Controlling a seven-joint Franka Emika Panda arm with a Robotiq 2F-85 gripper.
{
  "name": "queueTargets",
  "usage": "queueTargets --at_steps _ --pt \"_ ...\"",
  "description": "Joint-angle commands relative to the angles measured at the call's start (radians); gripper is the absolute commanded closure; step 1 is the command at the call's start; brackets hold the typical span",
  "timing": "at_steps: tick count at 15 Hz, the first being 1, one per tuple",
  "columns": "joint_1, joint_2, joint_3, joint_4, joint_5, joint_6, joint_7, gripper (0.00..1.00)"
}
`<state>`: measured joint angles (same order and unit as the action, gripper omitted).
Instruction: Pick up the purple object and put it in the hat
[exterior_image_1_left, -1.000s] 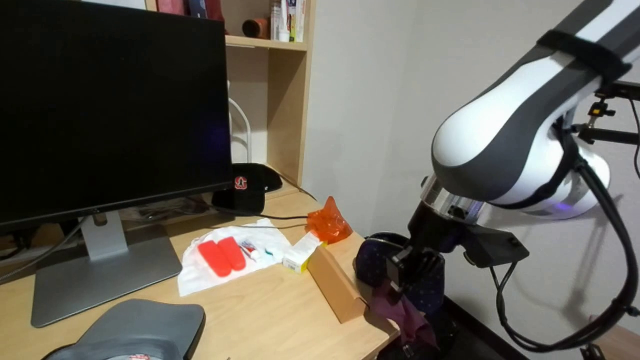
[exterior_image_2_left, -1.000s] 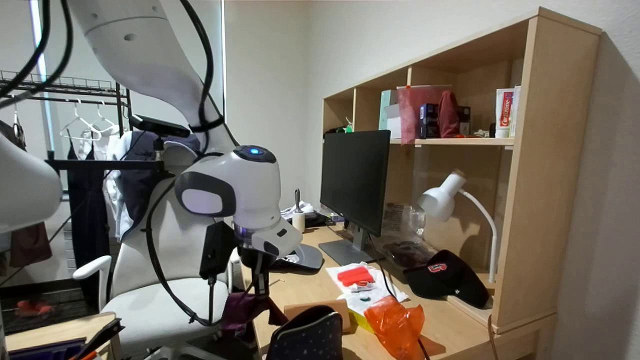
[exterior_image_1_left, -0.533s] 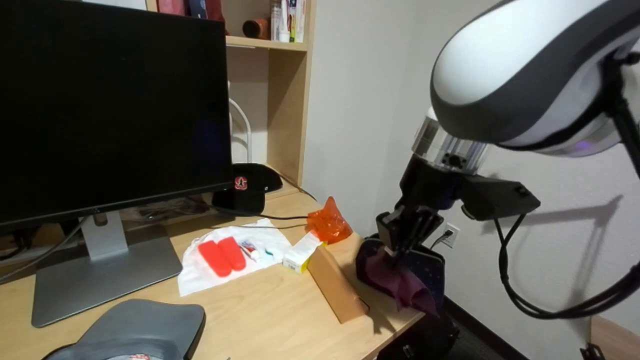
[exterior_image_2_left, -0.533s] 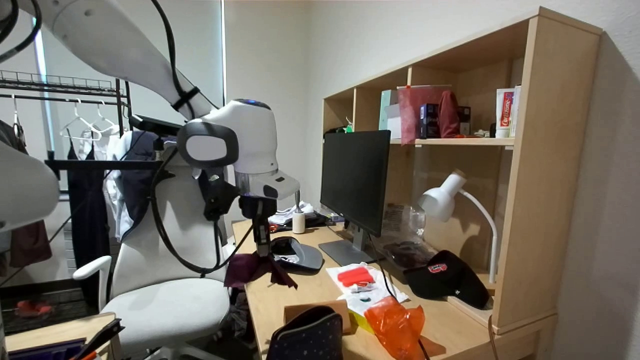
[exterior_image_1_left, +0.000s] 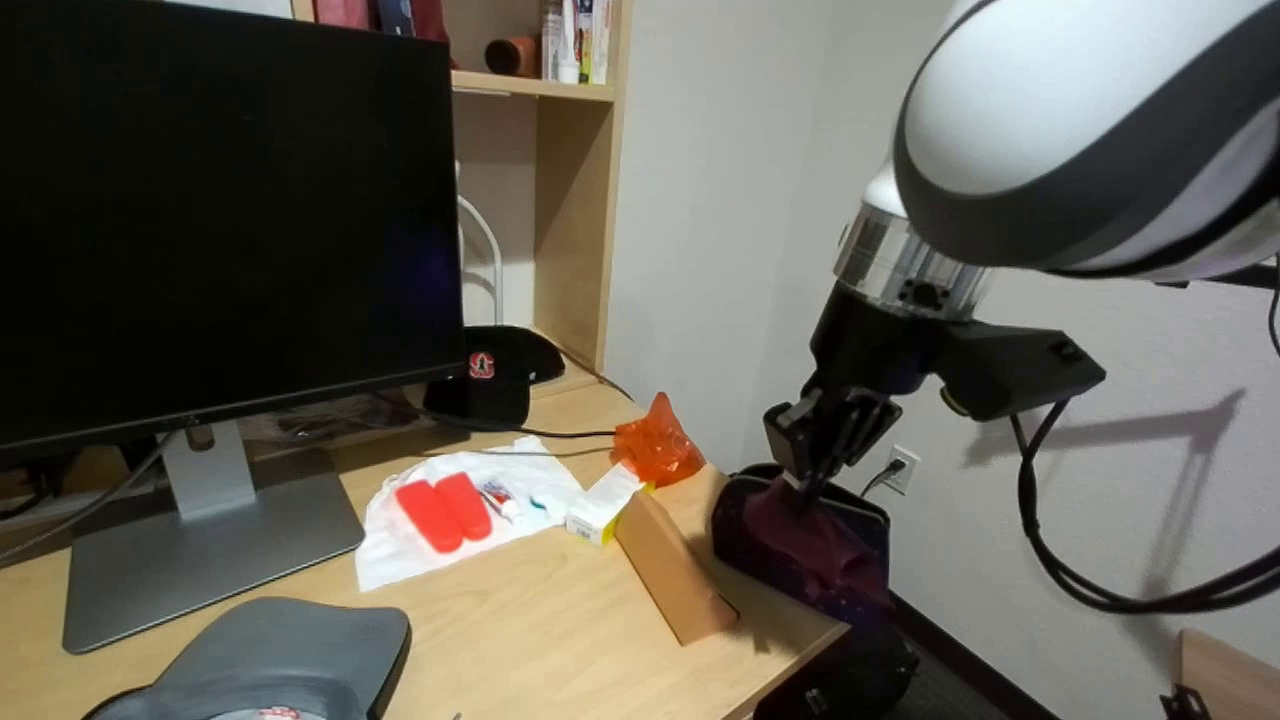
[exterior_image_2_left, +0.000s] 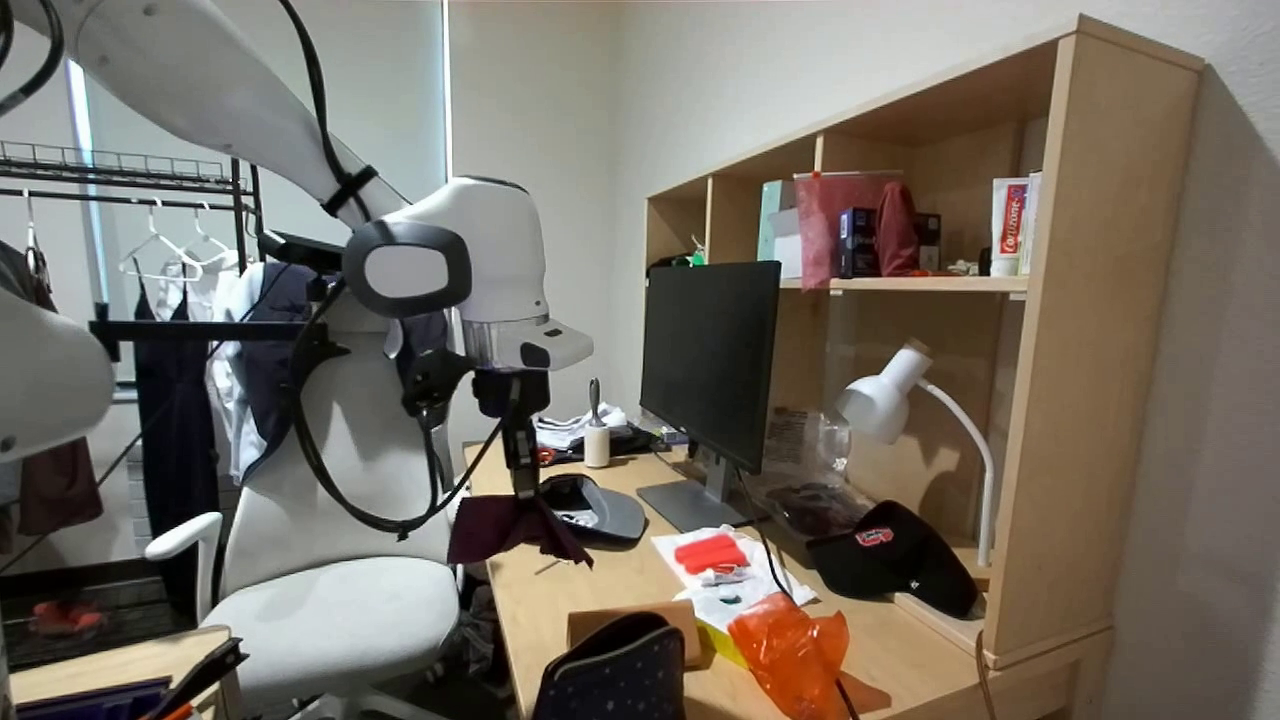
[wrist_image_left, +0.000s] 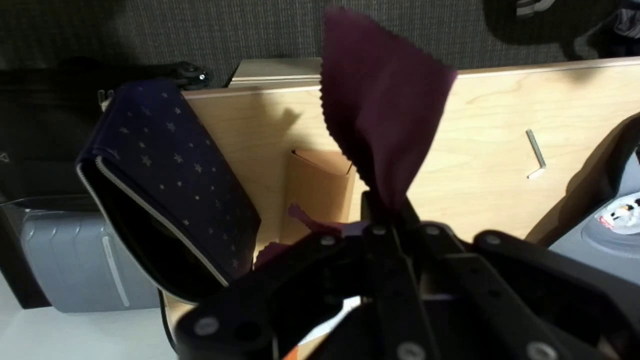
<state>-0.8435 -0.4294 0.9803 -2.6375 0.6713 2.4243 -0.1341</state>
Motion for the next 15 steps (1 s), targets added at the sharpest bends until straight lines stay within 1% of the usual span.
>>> queueTargets --at_steps 1,2,3,5,6,7,9,11,12,13,14,15 --pt "0.219 0.063 -0.254 0.041 -0.246 -0.007 0.139 0.92" --pt "0.27 0.047 -0.317 0.083 -0.343 -0.055 0.185 0.92" --pt "0.324 0.054 -0.368 0.124 -0.429 -0.079 0.219 0.92" --pt "0.455 0.106 -0.458 0.222 -0.597 -0.099 0.295 0.92" --pt "0.51 0.15 -0.477 0.277 -0.66 -0.115 0.327 0.92" --pt "0.561 0.184 -0.497 0.333 -0.724 -0.158 0.36 0.92" --pt "0.647 0.291 -0.513 0.458 -0.845 -0.255 0.437 0.92" --pt "0.734 0.386 -0.554 0.562 -0.898 -0.328 0.461 0.92" --pt "0.783 0.43 -0.592 0.6 -0.867 -0.305 0.416 0.92" --pt "0.819 0.461 -0.617 0.631 -0.863 -0.295 0.406 0.92" --pt "0.846 0.364 -0.651 0.533 -0.852 -0.273 0.435 0.92" --pt "0.873 0.395 -0.674 0.558 -0.848 -0.271 0.432 0.92"
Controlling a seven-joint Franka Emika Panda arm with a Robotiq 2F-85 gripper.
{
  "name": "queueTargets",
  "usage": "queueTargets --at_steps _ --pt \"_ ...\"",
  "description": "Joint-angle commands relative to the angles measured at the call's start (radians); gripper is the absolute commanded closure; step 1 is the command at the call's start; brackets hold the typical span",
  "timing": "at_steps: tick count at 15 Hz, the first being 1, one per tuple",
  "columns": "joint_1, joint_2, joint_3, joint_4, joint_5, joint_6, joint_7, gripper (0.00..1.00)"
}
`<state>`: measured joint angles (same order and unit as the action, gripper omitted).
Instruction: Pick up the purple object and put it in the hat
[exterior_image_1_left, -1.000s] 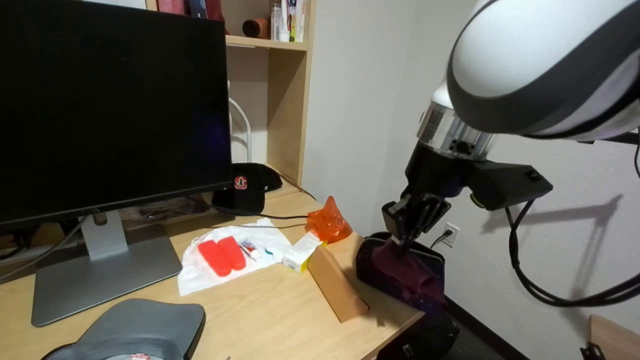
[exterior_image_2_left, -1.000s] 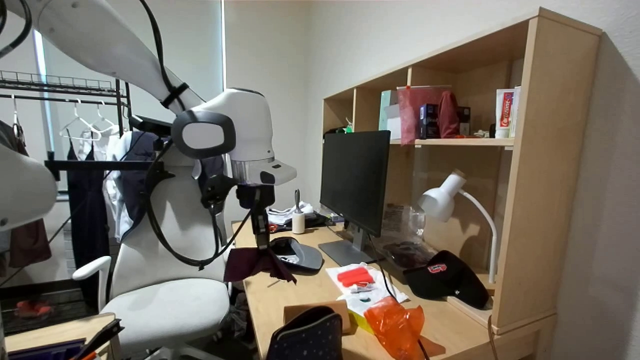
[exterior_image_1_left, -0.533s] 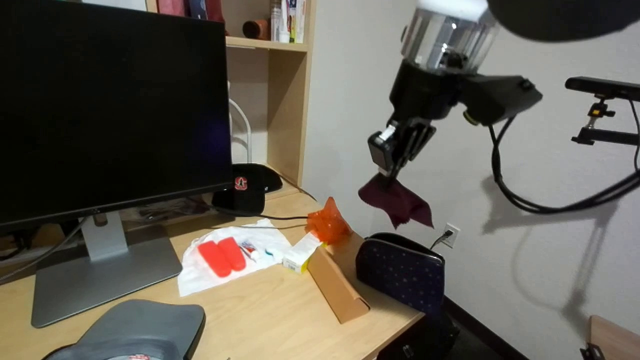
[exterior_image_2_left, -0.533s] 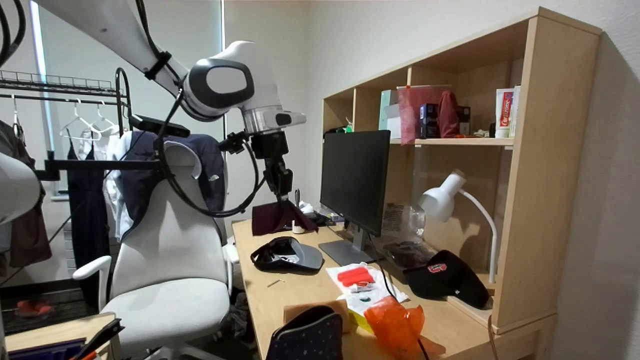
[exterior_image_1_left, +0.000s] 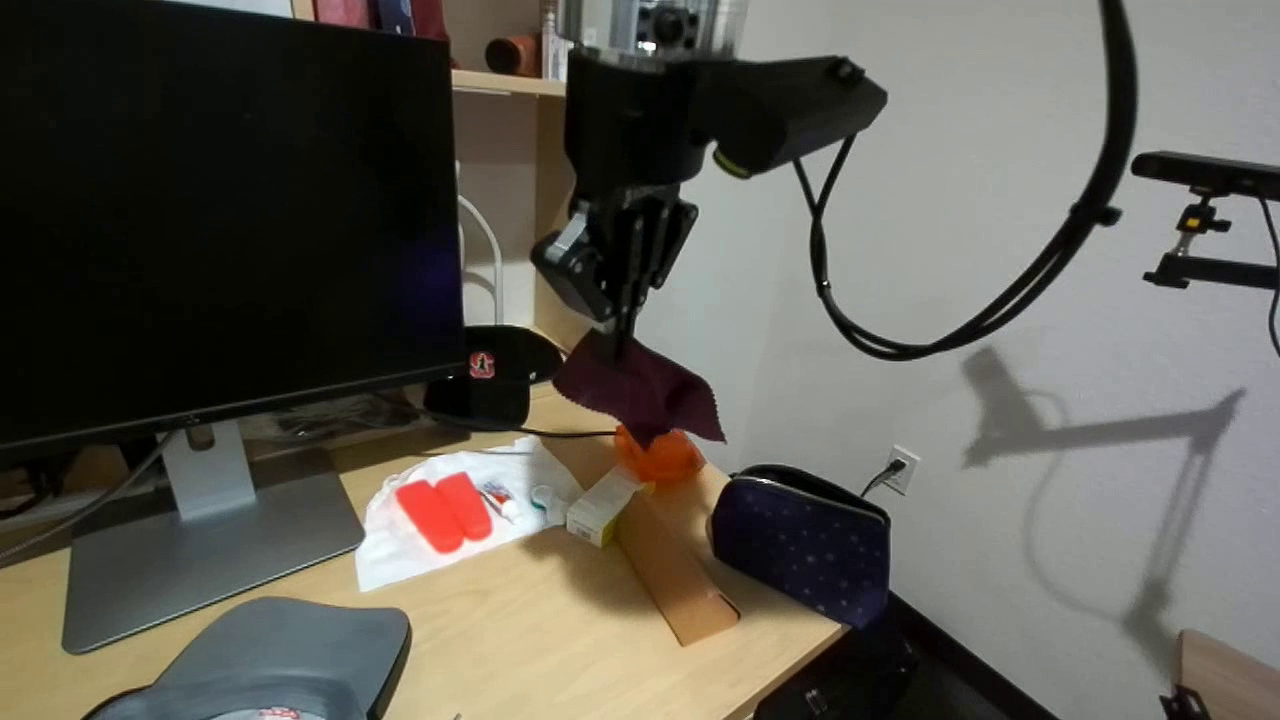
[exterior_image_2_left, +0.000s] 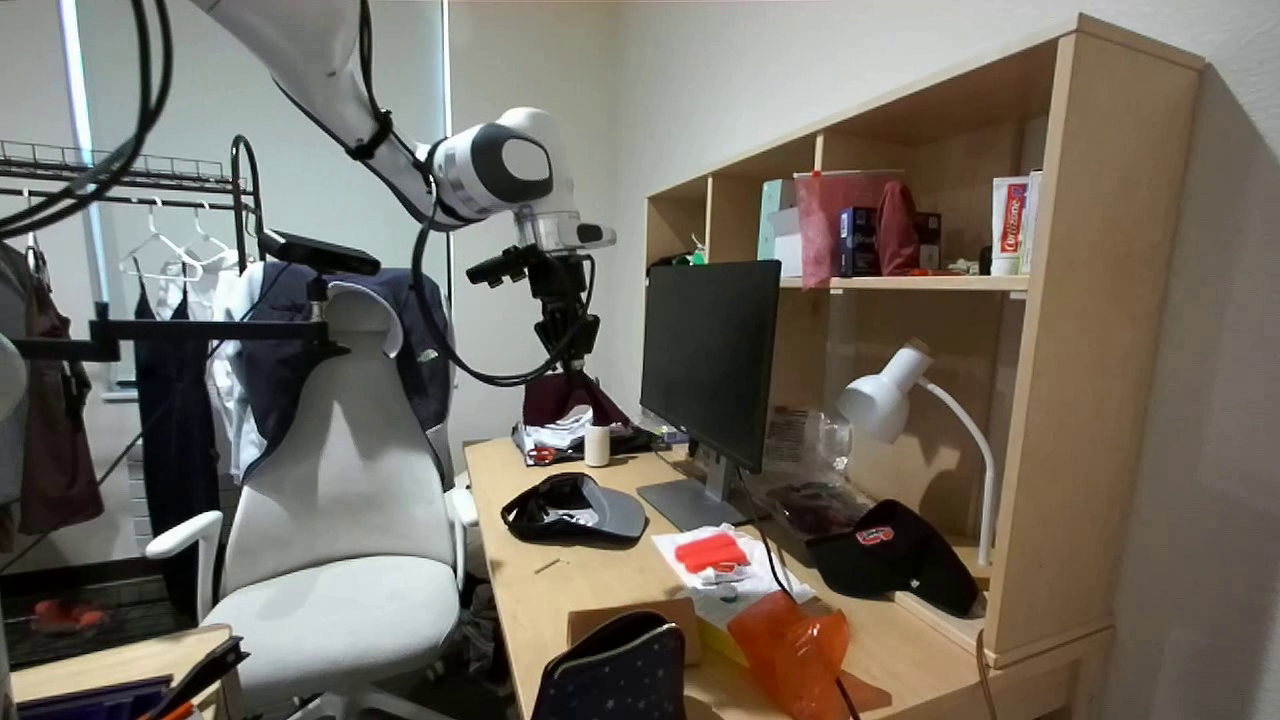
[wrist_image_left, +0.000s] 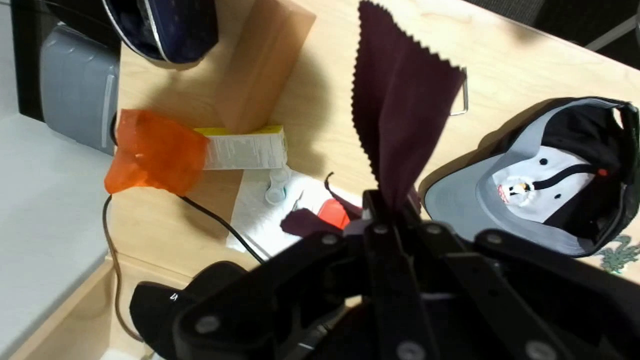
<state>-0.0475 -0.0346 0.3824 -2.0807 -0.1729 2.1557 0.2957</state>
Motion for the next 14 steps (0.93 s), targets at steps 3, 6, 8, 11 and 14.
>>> queueTargets --at_steps 3,6,8,11,14 --pt "0.102 0.002 -0.105 -0.002 -0.002 -0.002 0.001 0.92" --pt "0.136 0.066 -0.14 0.026 0.041 0.101 -0.053 0.92" --pt "0.162 0.131 -0.153 0.069 0.066 0.166 -0.103 0.92" --pt "0.196 0.195 -0.152 0.18 0.107 0.173 -0.209 0.92" --pt "0.215 0.258 -0.137 0.299 0.18 0.122 -0.358 0.92"
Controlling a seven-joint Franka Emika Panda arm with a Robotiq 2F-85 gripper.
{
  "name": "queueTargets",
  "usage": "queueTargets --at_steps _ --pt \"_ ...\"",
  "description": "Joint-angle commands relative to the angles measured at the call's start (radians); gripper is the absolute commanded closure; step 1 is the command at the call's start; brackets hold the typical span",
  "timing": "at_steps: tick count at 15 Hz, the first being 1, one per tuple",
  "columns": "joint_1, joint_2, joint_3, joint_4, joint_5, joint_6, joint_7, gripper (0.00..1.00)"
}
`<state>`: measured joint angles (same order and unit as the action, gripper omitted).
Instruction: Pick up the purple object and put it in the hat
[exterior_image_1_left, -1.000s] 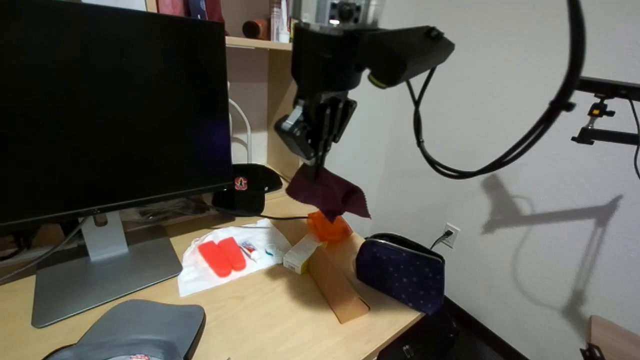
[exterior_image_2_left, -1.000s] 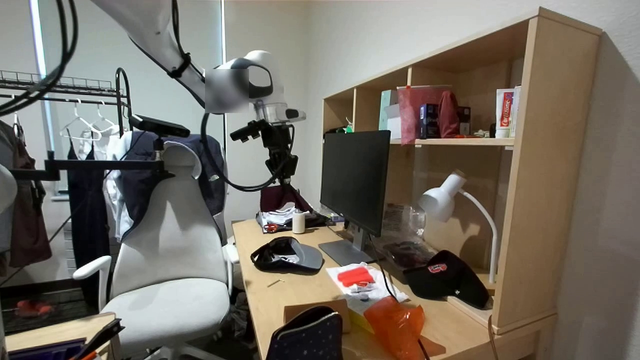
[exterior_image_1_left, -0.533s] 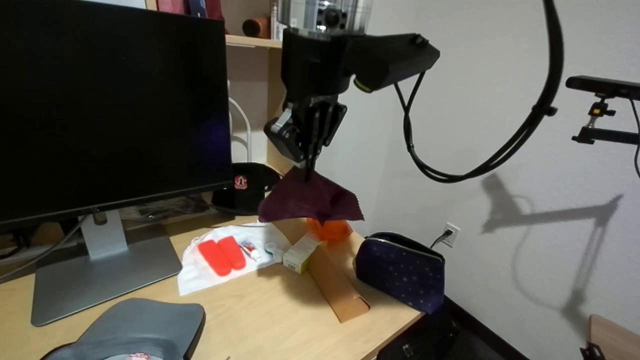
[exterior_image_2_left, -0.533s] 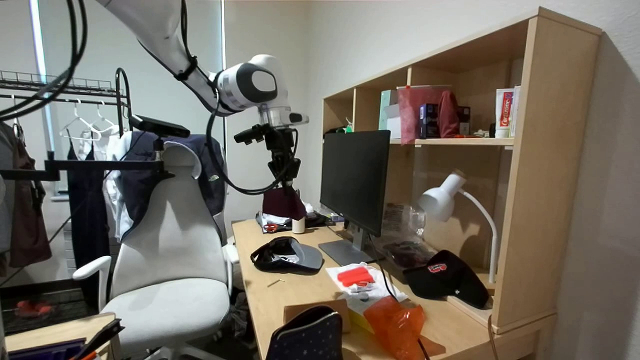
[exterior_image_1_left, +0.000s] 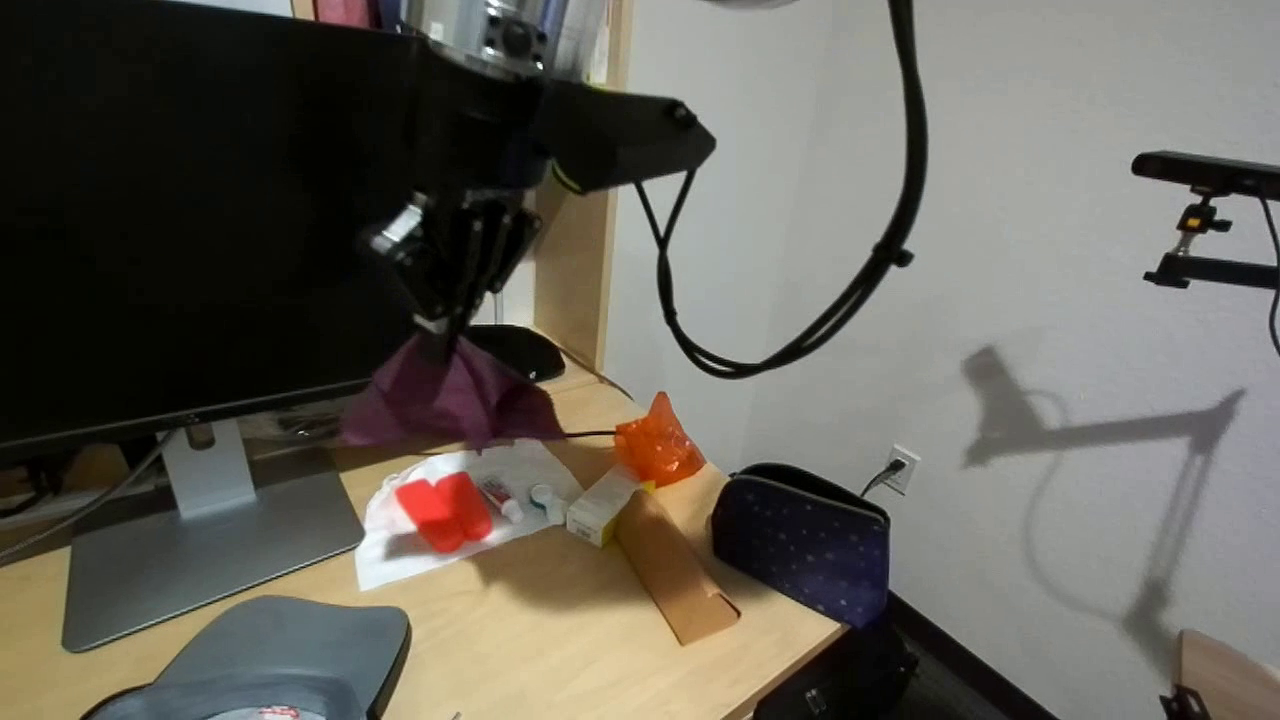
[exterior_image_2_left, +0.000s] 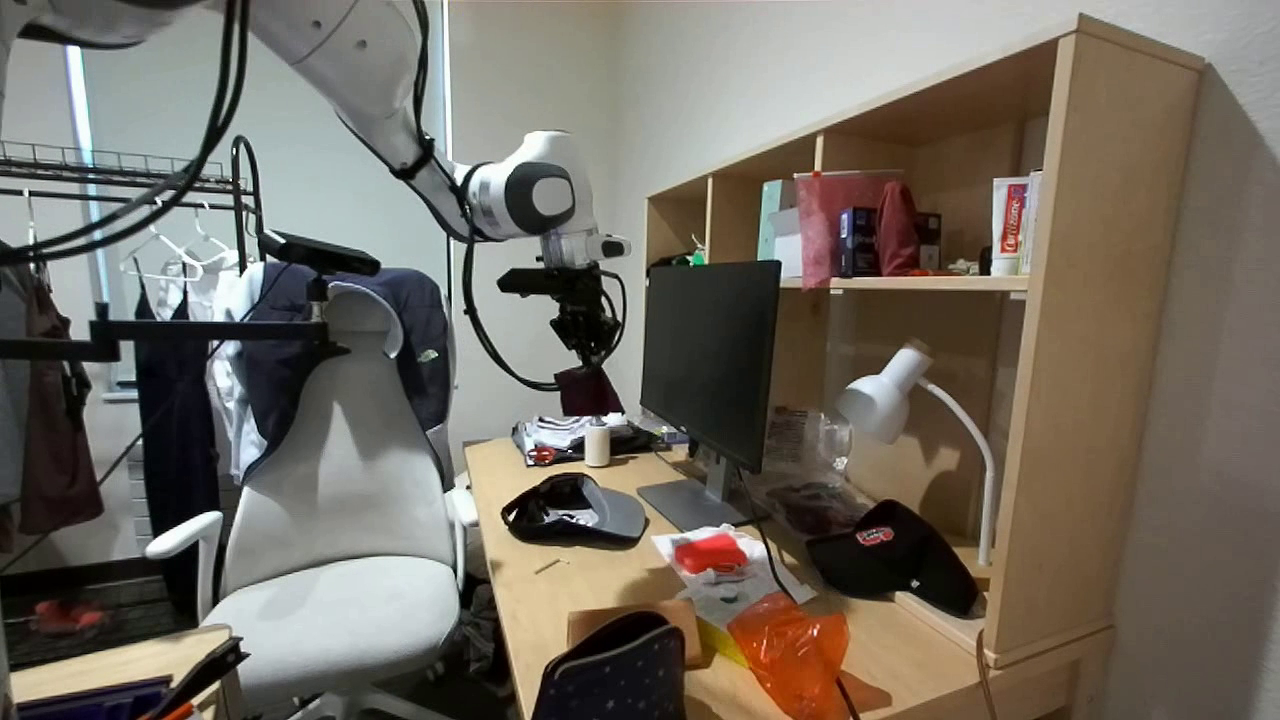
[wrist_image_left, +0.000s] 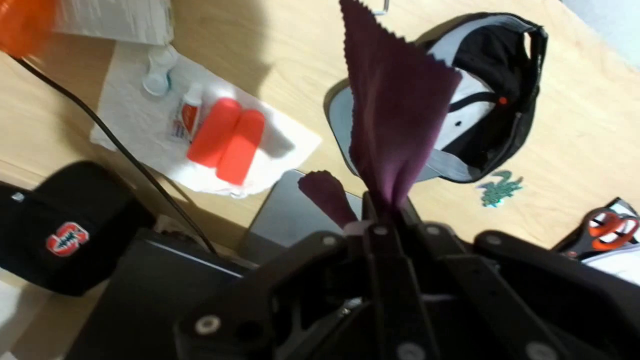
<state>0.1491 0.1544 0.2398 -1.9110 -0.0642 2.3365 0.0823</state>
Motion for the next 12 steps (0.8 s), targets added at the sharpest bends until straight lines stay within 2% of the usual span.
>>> queueTargets --at_steps 1,4,5,7,9,12 --pt "0.023 0.083 0.012 0.169 0.096 -0.112 -0.196 0.92" --pt "0.033 0.093 0.01 0.244 0.112 -0.238 -0.279 0.92" --pt "0.046 0.072 -0.002 0.184 0.091 -0.17 -0.212 0.92" --pt "0.047 0.078 -0.002 0.219 0.091 -0.212 -0.235 0.92" --pt "0.047 0.079 -0.002 0.223 0.091 -0.214 -0.241 0.92" --pt "0.056 0.15 0.003 0.252 0.09 -0.195 -0.273 0.92"
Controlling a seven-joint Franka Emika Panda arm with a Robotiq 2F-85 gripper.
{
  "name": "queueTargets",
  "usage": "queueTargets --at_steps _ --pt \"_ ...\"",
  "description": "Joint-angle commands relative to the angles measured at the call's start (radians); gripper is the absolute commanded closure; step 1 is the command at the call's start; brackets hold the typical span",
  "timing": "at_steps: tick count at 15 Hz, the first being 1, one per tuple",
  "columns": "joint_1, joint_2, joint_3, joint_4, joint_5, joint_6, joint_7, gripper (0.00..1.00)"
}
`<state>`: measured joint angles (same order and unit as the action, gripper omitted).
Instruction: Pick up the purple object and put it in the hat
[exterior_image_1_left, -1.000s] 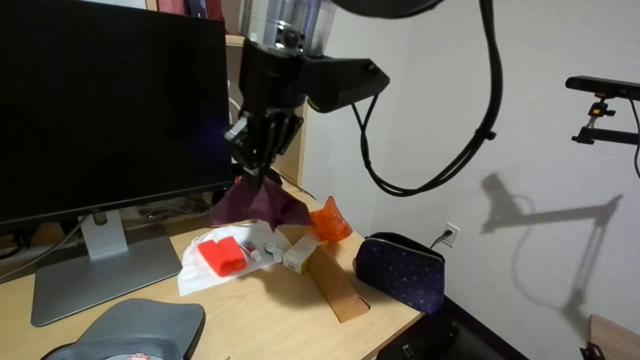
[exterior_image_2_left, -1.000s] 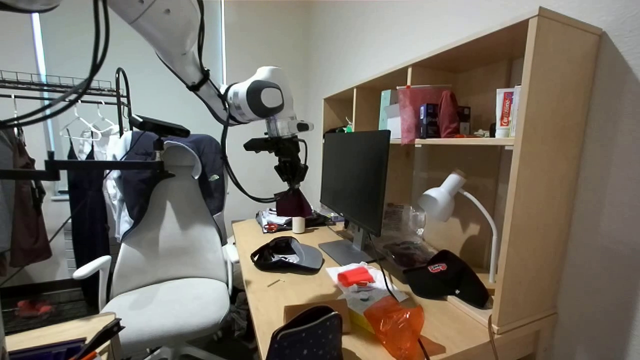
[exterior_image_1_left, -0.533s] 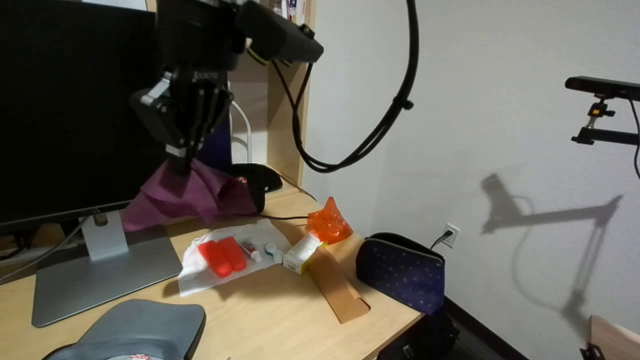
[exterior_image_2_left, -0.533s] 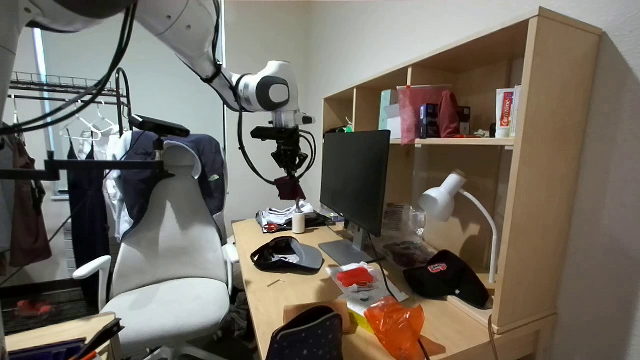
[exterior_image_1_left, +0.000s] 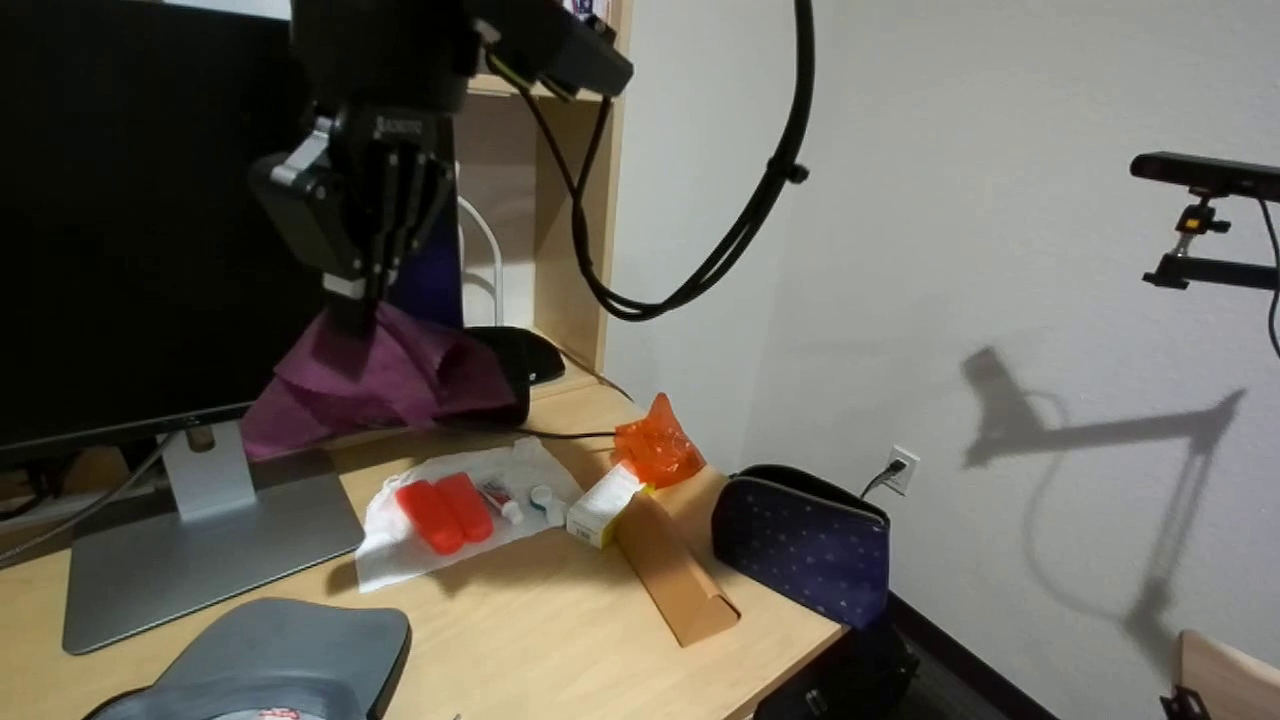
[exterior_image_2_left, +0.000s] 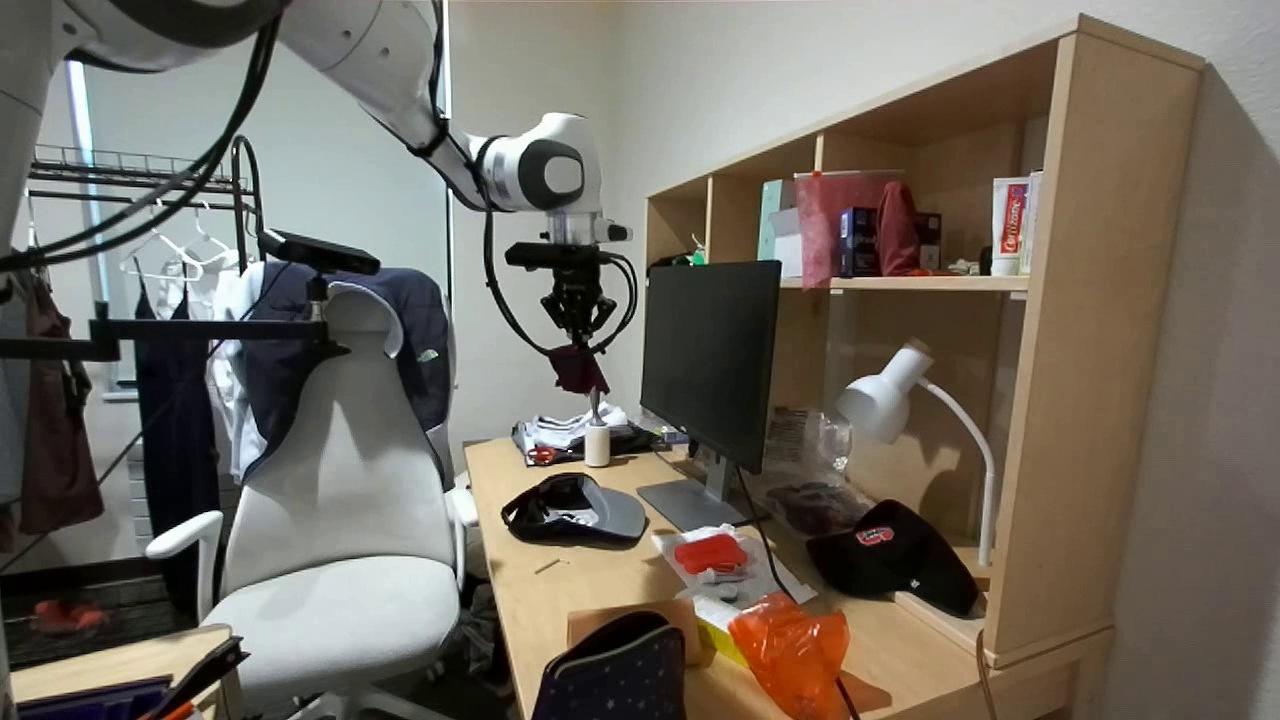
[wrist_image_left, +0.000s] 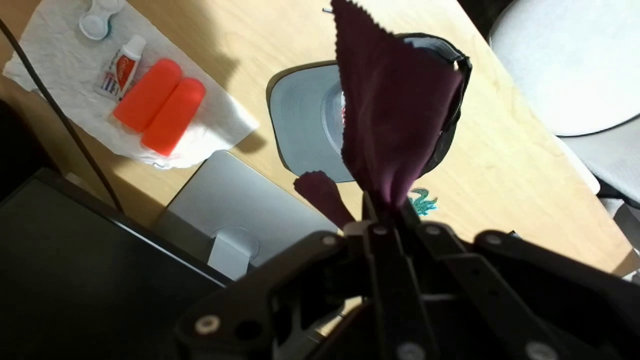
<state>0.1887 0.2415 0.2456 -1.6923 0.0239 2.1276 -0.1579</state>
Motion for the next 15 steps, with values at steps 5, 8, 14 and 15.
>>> queueTargets --at_steps 5,8,14,15 --pt "0.05 0.205 0.012 0.095 -0.001 0.045 -0.083 0.92" --pt "0.069 0.27 0.017 0.149 -0.007 0.053 -0.109 0.92" --pt "0.099 0.378 0.028 0.236 -0.051 0.062 -0.233 0.92" --pt "0.103 0.397 0.03 0.249 -0.06 0.057 -0.255 0.92"
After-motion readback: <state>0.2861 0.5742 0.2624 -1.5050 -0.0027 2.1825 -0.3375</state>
